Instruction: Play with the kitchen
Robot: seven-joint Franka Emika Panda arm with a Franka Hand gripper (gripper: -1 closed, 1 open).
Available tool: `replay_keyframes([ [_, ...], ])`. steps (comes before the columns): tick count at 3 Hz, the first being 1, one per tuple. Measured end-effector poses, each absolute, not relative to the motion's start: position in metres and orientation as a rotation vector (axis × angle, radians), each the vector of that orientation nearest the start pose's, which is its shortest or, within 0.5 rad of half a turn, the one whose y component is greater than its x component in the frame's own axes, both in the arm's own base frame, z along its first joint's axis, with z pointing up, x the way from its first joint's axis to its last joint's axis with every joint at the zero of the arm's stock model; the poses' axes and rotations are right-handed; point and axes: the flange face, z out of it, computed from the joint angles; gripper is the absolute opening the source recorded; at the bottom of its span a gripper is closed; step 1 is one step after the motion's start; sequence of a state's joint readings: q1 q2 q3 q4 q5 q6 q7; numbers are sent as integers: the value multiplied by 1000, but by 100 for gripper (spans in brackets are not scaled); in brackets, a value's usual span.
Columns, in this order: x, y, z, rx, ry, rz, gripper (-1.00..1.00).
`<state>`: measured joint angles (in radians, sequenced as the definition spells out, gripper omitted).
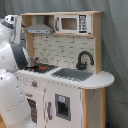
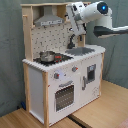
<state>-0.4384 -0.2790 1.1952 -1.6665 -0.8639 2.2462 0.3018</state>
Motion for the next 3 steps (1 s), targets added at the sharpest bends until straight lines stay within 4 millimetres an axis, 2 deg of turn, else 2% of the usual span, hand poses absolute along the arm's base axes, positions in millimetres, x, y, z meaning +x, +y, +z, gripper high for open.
replay_keyframes([
  [2,358,464,695,2064,1057,1191,100],
  [3,361,469,681,2107,1136,1115,100],
])
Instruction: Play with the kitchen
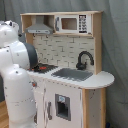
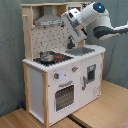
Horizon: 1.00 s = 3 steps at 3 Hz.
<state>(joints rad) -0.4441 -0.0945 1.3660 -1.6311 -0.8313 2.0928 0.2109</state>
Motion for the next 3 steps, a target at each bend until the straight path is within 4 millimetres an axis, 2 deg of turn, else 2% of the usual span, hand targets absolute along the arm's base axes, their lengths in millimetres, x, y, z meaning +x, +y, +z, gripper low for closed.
replay_keyframes([
  [3,382,463,661,2189,1397,864,100],
])
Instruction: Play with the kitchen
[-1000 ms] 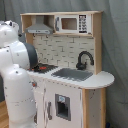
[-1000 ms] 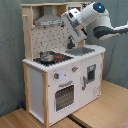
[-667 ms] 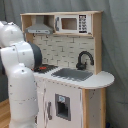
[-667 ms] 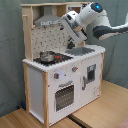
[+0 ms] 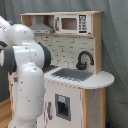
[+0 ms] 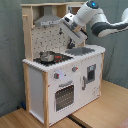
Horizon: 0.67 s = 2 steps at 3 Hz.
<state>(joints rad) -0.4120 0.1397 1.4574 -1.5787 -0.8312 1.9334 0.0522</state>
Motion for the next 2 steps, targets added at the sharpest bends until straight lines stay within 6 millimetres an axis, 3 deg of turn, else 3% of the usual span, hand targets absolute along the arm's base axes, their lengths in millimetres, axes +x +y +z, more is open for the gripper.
replay_keyframes([
  [2,389,468,652,-2746,-1932,-880,100],
])
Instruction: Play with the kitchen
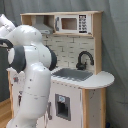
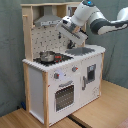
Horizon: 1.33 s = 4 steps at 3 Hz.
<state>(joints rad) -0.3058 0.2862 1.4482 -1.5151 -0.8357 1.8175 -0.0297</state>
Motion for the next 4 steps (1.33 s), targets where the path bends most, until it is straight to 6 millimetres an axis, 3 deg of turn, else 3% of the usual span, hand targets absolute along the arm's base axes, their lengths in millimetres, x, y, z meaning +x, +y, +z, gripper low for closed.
replay_keyframes([
  [4,431,490,626,-2616,-2043,-604,100],
])
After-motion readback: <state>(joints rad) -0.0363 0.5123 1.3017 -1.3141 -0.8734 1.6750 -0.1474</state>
